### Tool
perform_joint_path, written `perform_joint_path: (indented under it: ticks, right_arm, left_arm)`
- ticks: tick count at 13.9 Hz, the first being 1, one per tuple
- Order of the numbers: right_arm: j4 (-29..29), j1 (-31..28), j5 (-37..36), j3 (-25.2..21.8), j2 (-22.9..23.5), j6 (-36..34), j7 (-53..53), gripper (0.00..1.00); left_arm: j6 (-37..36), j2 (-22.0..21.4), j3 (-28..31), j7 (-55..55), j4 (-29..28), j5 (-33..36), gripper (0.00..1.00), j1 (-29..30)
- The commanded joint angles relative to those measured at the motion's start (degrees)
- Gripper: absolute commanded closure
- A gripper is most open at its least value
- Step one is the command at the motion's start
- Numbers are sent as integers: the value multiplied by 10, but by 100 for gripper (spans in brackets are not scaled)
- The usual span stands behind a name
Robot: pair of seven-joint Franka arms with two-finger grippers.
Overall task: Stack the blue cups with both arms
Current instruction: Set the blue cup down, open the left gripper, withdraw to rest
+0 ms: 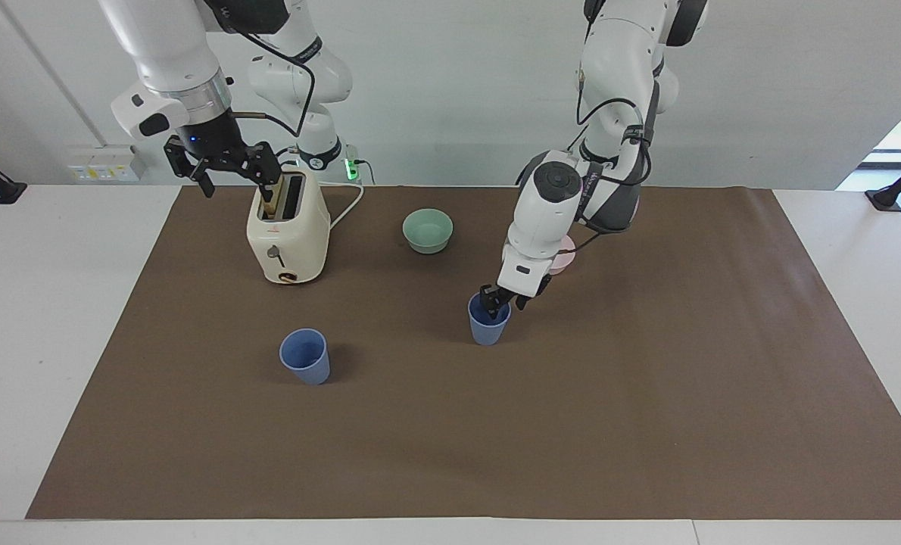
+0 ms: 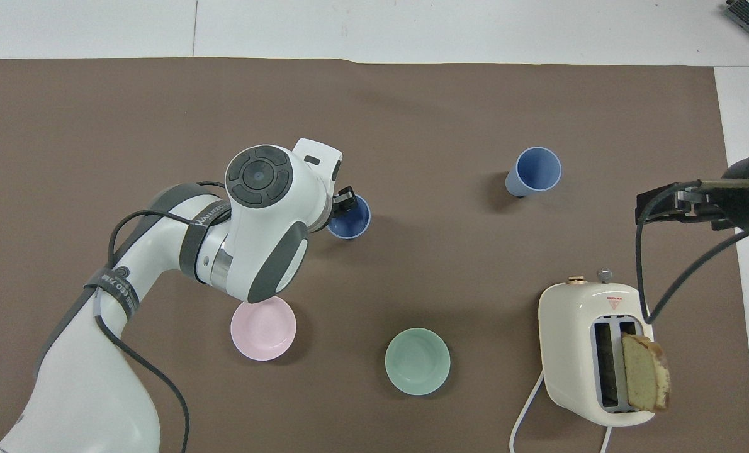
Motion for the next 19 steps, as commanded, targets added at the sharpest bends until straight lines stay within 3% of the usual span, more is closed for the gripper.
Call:
perform_joint_path:
  ticks: [1, 8, 17, 19]
  right_arm:
    - [-13, -10, 4, 2, -11, 5, -15, 0]
    - [-9, -11, -1, 2, -7, 23, -22, 0]
    - [18, -13, -10, 2, 30, 30, -22, 0]
    - [50, -13, -14, 2, 64, 32, -22, 0]
  left_arm:
    - [-31, -42, 7, 47, -4, 17, 0, 29]
    - [-164, -150, 7, 259, -3, 16, 0, 162]
    - [-278, -196, 8, 501, 16, 16, 0, 265]
    - [-316, -202, 8, 515, 39, 18, 0, 275]
